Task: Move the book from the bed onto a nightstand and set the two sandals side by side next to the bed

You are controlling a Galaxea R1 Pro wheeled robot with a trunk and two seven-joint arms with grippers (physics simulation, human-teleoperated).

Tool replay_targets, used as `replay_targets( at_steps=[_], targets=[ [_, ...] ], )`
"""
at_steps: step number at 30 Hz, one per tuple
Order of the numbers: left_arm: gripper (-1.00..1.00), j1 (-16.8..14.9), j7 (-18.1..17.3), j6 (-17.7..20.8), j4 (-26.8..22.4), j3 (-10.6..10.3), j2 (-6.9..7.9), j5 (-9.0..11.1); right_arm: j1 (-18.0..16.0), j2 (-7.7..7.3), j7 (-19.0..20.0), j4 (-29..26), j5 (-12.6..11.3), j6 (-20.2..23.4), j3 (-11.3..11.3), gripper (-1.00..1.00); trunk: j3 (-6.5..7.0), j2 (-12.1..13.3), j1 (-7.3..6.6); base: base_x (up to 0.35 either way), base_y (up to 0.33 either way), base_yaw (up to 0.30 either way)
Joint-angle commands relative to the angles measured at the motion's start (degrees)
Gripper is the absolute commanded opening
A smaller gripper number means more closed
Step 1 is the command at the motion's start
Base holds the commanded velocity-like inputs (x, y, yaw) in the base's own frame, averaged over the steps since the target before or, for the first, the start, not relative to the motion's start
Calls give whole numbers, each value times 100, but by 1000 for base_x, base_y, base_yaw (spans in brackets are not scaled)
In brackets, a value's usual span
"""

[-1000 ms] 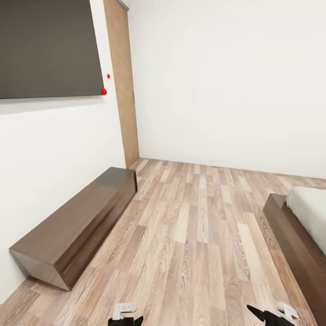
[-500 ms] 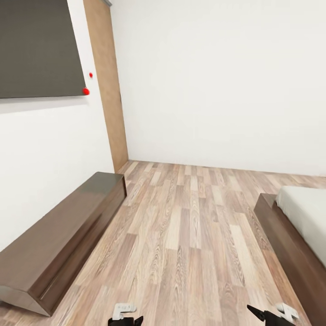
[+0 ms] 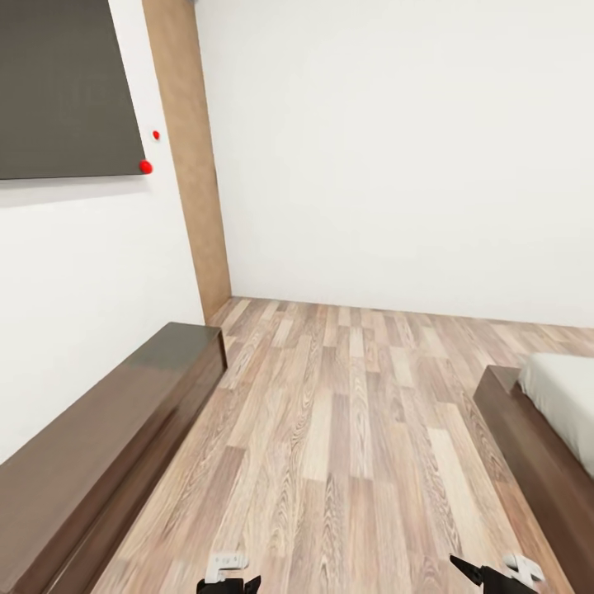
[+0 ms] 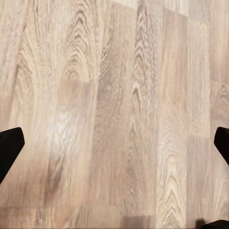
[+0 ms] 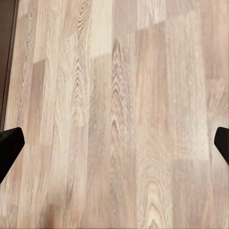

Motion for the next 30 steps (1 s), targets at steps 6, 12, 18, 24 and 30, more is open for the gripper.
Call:
replay_targets(
  at_steps=[6, 12, 18, 24, 30],
  targets=[
    [100, -5, -23, -23, 12, -48, -6, 54, -5, -3, 18, 9, -2, -11, -10, 100, -6, -2, 2, 102, 0, -16],
    [100, -5, -23, -23, 12, -48, -6, 54, -5, -1, 18, 9, -2, -11, -8, 100, -18, -2, 2, 10, 0, -193],
    [100, -5, -23, -23, 12, -48, -6, 54, -5, 0, 18, 9, -2, -11, -8, 100, -34, -2, 2, 1, 0, -248],
    [100, -5, -23, -23, 12, -48, -6, 54, -5, 0, 18, 12, -2, -11, -8, 100, -51, -2, 2, 0, 0, -252],
    [100, -3, -23, -23, 12, -48, -6, 54, -5, 0, 18, 17, -2, -11, -8, 100, -67, -2, 2, 0, 0, -253]
  ],
)
